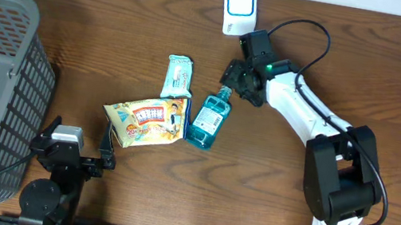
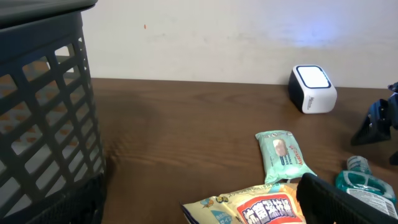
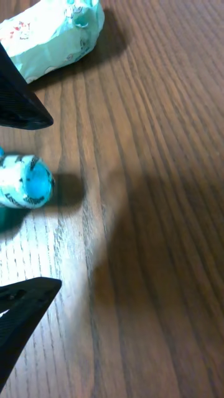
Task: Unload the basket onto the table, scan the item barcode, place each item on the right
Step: 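Reach the right gripper to the blue Listerine bottle and grasp it, then tilt the bottle upright on the table and open the right gripper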
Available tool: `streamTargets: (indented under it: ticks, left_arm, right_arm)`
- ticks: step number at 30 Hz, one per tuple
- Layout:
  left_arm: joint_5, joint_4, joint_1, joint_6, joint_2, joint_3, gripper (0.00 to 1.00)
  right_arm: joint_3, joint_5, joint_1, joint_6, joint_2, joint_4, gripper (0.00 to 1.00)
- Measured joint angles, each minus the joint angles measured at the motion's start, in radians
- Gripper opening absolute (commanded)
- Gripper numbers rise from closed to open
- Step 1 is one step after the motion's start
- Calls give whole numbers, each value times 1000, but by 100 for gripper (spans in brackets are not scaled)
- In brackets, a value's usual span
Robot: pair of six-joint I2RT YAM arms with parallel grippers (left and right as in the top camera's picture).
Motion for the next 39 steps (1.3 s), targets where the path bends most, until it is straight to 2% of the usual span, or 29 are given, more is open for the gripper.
streamTargets:
  ticks: [6,13,21,27,39]
  left_arm:
    - [0,0,0,0,0,0,98]
    - [0,0,0,0,0,0,97]
    - [0,0,0,0,0,0,98]
    - [0,0,0,0,0,0,98]
    - [0,0,0,0,0,0,98]
  right_arm:
    - [0,18,46,17,5,20,70]
    - [0,60,83,27,53,-1,61]
    - [15,98,85,28,84,0,41]
    - [21,105,85,6,89,-8,21]
    - [41,89,66,-63,84,-118,7]
